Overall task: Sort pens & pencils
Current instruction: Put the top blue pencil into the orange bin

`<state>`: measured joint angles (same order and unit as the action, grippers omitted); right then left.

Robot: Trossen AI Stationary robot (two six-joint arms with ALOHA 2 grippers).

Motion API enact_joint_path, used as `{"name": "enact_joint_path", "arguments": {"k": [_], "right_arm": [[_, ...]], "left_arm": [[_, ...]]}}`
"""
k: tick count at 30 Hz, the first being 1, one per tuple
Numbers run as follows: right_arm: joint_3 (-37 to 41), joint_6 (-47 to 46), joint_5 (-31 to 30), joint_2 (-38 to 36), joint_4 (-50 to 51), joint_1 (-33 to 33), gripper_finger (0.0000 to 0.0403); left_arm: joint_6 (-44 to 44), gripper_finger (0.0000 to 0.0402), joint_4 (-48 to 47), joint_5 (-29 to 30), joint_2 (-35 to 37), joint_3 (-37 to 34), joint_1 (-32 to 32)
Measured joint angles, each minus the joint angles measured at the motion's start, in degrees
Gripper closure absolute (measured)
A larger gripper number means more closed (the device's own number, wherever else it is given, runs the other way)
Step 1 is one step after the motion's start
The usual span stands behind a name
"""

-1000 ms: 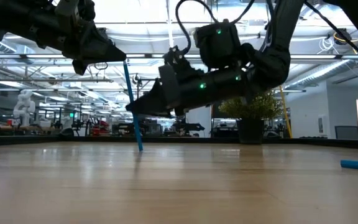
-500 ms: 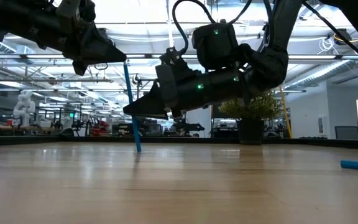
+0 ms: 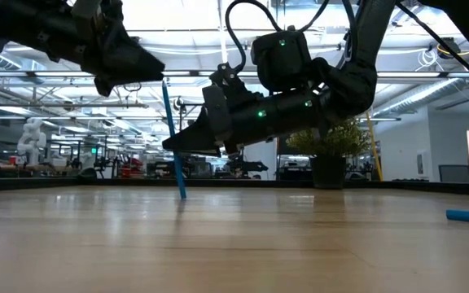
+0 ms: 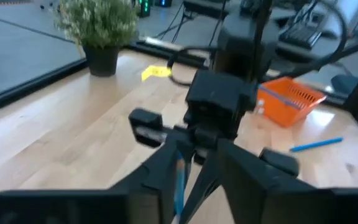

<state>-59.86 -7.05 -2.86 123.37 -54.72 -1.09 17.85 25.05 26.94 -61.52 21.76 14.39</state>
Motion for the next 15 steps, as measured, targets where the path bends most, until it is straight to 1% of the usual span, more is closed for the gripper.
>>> {"name": "enact_joint_path", "arguments": {"k": [5,9,12,15], "right_arm": [[0.02,0.04,-0.01,0.0,0.11,0.01,0.0393],[1.65,0.48,0.0,-2.24,2.09,0.01,0.0393],[4.91,2.96,0.01,-7.76,7.36,0.01,0.0393],[9.45,5.2,-0.01,-16.54,11.95,-0.23,0.0393]], "left_arm": [[-0.25,0.0228,-1.82,-0.46,5.02,0.0,0.0],[-0.79,0.0202,-6.23,-0.07,9.91,0.0,1.03],[-1.13,0.0196,-9.76,2.18,12.14,0.0,2.3],[-1.4,0.0195,-11.31,4.27,12.62,0.0,3.32]]}}
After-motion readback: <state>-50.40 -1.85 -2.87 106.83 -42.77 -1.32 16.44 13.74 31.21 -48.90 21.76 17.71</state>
